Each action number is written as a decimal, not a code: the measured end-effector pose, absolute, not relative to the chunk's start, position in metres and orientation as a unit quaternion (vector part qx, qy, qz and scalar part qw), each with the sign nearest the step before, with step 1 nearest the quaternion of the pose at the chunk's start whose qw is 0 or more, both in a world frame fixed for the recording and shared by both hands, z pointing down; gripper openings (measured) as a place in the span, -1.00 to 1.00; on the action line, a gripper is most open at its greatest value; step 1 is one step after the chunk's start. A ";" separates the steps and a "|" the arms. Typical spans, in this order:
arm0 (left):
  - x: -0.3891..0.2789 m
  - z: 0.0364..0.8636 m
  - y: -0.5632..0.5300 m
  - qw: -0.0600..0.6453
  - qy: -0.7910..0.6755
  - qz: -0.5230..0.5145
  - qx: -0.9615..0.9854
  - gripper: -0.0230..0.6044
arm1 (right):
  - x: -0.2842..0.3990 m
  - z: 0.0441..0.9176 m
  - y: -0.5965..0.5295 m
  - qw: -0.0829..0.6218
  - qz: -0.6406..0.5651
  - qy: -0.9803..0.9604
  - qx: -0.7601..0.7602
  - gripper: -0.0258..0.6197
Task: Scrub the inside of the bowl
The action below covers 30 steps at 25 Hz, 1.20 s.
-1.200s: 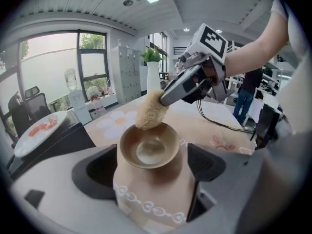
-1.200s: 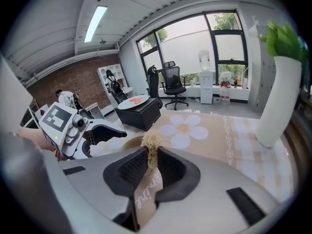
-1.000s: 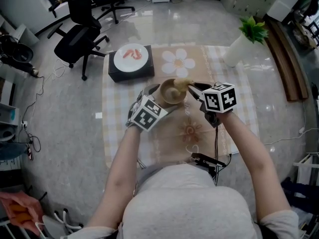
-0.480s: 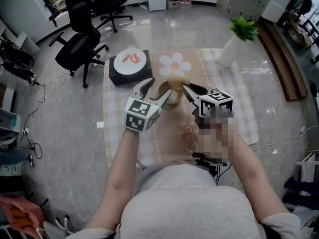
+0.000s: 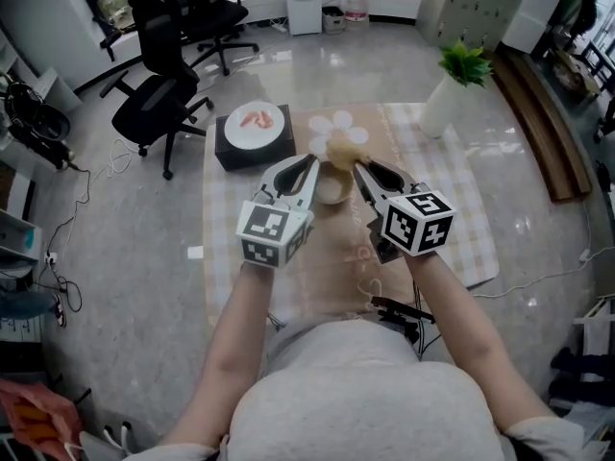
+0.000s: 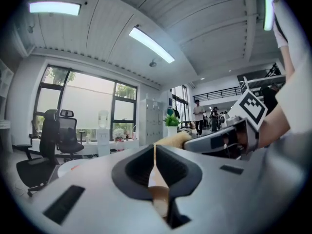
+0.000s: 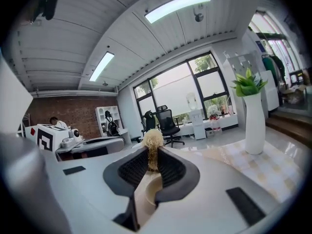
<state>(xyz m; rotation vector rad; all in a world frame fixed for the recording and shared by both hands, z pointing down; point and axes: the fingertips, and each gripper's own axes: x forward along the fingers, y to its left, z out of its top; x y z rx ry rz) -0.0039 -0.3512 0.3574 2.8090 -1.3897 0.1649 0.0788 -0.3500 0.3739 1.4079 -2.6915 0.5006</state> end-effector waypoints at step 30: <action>0.008 0.317 -0.330 -0.109 -0.460 0.011 0.881 -0.89 | 0.063 0.321 -0.323 -0.003 -0.061 -0.869 0.491 -0.75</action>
